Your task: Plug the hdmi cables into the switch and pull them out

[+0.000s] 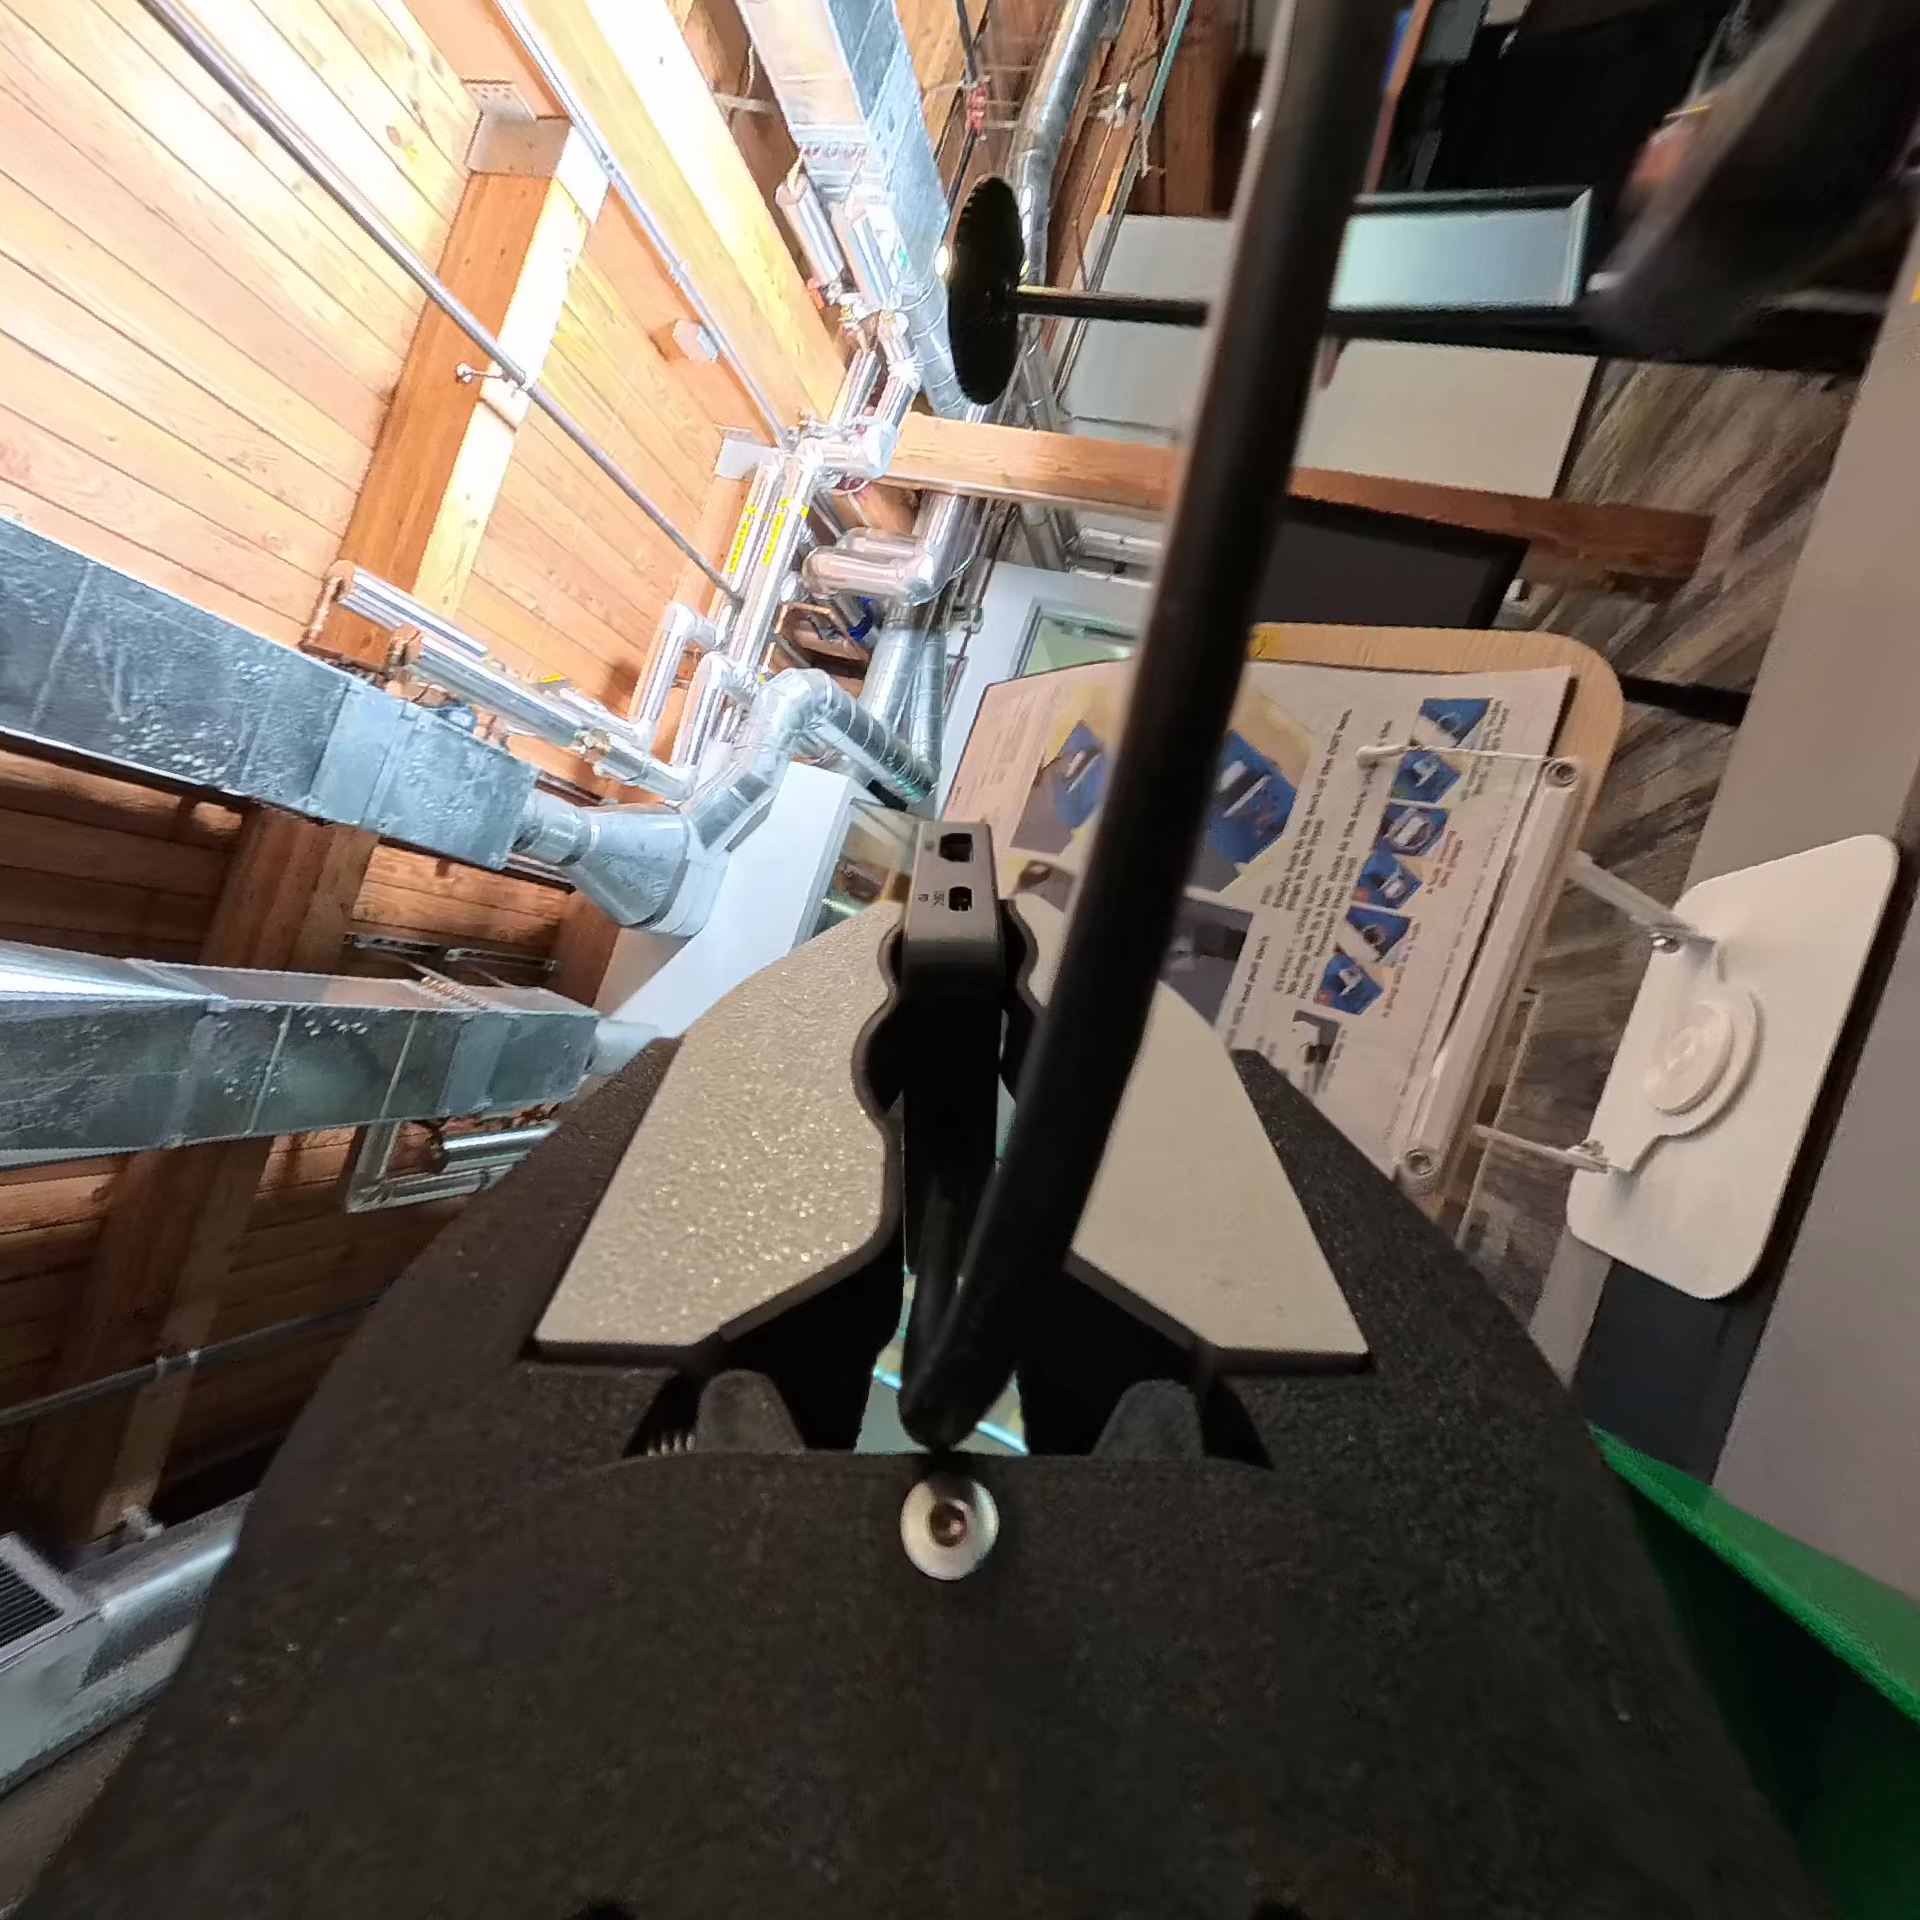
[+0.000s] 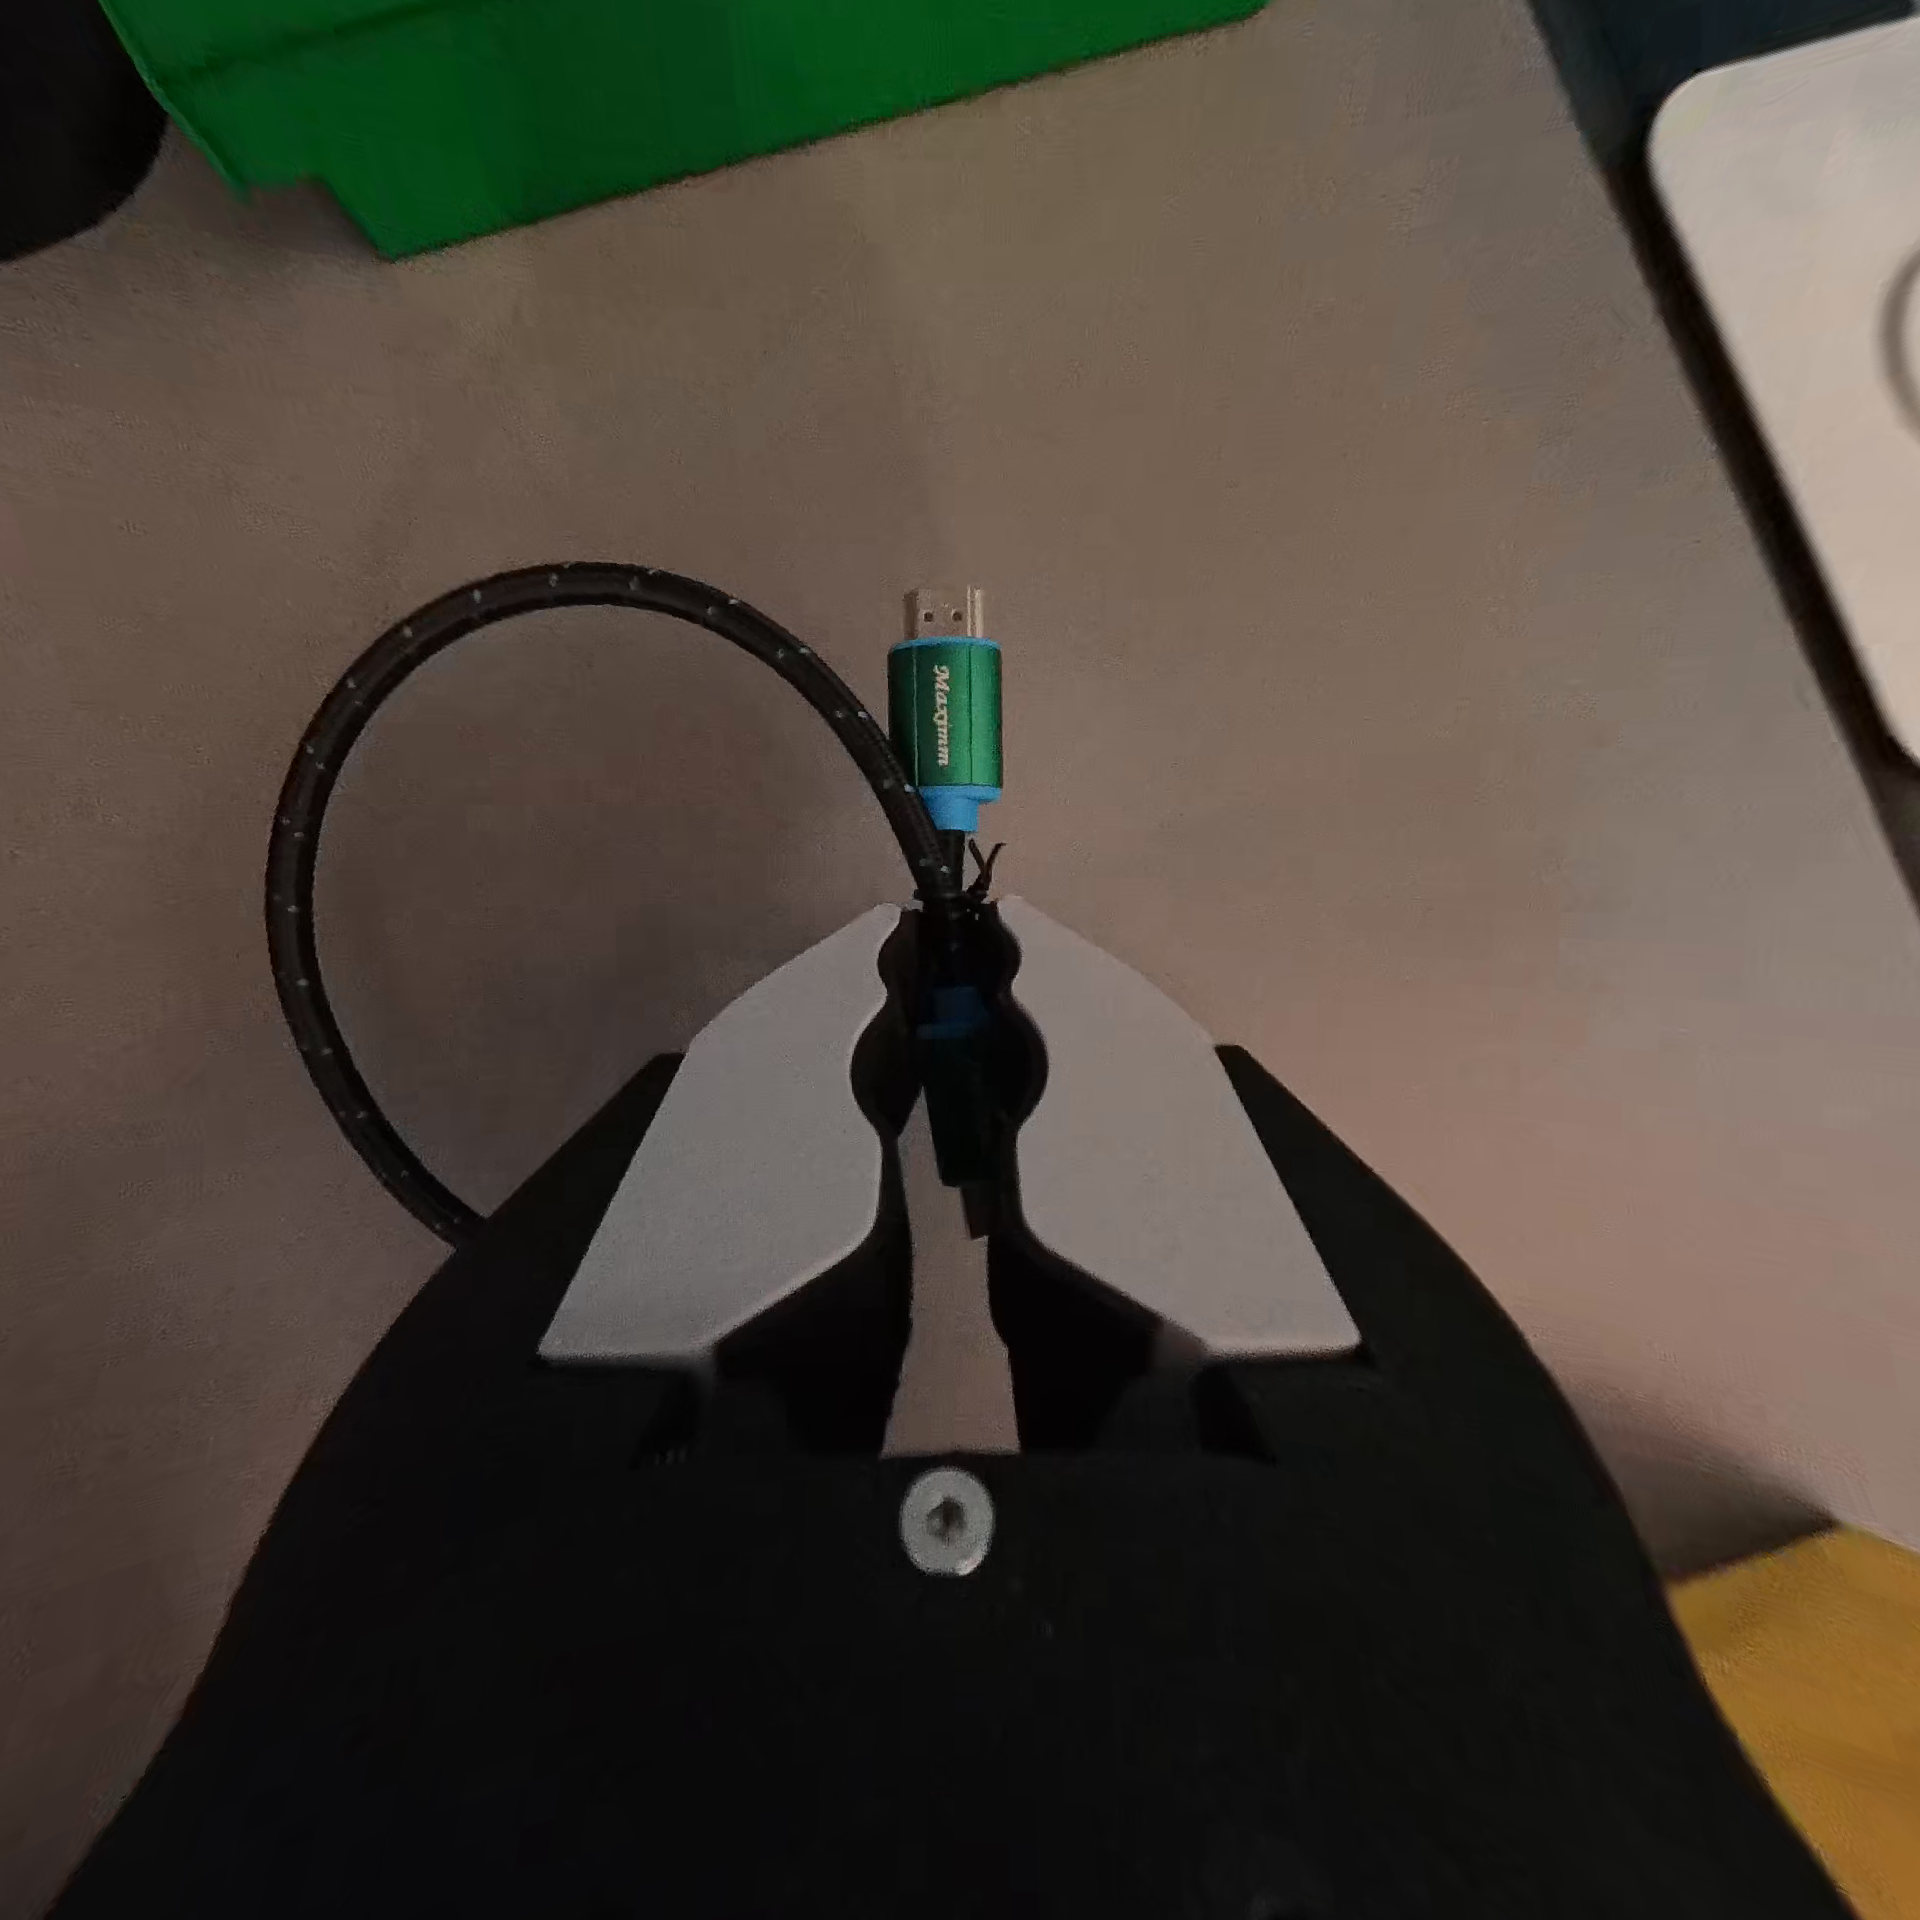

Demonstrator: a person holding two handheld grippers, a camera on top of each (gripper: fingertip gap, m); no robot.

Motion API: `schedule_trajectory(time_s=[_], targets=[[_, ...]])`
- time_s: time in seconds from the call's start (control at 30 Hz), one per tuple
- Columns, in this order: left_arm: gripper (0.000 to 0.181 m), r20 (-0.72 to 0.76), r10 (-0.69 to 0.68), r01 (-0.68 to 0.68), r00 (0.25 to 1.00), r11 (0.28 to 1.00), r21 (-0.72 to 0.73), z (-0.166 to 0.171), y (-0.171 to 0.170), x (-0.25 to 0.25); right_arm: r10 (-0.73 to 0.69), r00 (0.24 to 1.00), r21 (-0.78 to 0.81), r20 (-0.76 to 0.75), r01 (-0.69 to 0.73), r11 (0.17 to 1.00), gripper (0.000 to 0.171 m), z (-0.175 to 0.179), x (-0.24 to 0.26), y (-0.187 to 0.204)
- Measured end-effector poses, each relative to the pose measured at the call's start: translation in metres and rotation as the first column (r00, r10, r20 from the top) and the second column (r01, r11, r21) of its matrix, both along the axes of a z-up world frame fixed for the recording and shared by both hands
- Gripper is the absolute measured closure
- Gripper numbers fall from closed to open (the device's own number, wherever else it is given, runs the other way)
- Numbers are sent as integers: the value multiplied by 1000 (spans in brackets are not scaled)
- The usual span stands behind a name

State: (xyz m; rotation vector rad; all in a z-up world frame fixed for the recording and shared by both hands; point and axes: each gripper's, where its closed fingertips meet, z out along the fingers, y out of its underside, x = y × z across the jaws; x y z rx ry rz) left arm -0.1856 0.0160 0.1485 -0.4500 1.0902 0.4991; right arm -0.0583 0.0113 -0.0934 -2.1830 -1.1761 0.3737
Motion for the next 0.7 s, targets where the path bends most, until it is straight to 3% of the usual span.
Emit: schedule_trajectory(time_s=[0.17, 0.3, 0.57, 0.7], targets=[[168, -102, 3, -7, 995, 999, -37, -29, 6, 25, 129, 989, 2, -69, -129, 992, 159, 78, 9, -15], [167, -173, 8, -19, 985, 998, -62, -58, 11, 49, 276, 960, 115, -55, -268, 957, 159, 105, 2, -48], [168, -233, 20, -40, 972, 996, -83, -94, 7, 82, 123, 989, 222, 82, -138, 965, 159, 125, 3, -50], [167, -245, 11, -30, 969, 997, -71, -99, 0, 90, 49, 992, 191, 113, -70, 979, 159, 119, 5, -45]])
